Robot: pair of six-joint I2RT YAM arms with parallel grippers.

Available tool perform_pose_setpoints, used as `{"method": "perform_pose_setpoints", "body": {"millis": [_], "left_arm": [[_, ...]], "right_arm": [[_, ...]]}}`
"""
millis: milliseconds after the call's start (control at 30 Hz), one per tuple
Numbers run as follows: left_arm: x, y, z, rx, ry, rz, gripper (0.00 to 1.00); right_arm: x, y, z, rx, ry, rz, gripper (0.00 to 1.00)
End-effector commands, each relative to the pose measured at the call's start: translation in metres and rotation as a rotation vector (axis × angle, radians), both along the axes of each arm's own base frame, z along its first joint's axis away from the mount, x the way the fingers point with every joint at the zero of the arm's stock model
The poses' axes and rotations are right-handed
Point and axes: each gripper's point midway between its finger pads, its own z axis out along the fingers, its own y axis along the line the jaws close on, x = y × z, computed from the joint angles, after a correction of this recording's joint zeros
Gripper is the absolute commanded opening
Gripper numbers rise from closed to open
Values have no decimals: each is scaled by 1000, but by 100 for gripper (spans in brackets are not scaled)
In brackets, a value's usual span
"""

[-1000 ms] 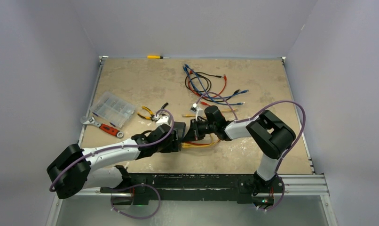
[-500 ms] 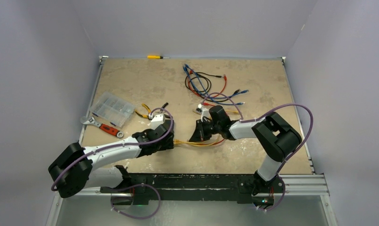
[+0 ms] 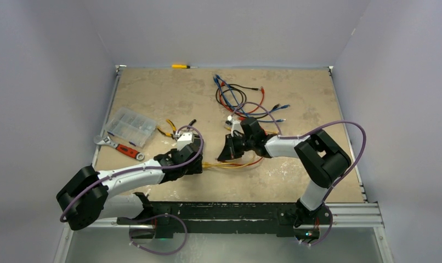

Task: Pull the plug from the switch port
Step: Pull the connector from the switch port, then place the connector at the center of the board.

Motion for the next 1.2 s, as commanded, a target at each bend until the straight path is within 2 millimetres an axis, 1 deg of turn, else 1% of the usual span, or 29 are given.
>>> {"method": "perform_pose_setpoints", "body": {"millis": [0, 233, 400, 433, 500, 600, 667, 700, 767, 867, 1033, 1167], "left_arm": [[-25, 9, -25, 69, 93, -102, 0], [-26, 3, -24, 53, 88, -123, 0], [-26, -3, -23, 34, 82, -142, 0], [-25, -3, -23, 32, 81, -143, 0], [-24, -4, -22, 35, 80, -146, 0], [-25, -3, -24, 48, 83, -148, 0], [-24, -3, -25, 51, 83, -146, 0], [-24, -3, -25, 52, 83, -145, 0], [-23, -2, -25, 57, 83, -142, 0], [-22, -1, -26, 67, 83, -137, 0], [-22, -2, -29, 75, 87, -136, 0], [-20, -3, -29, 78, 89, -141, 0]], "right_arm": [[32, 17, 27, 29, -107, -9, 0], [45, 27, 41, 58, -136, -13, 0], [59, 28, 47, 41, -178, -56, 0], [63, 27, 48, 31, -192, -69, 7], [72, 23, 50, 3, -231, -104, 27], [78, 14, 51, -42, -272, -138, 54], [78, 6, 48, -82, -285, -152, 62], [78, 2, 46, -103, -291, -157, 64], [75, -6, 42, -142, -295, -160, 67], [68, -15, 34, -185, -293, -145, 67], [53, -24, 20, -257, -283, -128, 64], [41, -25, 9, -329, -287, -115, 62]]}}
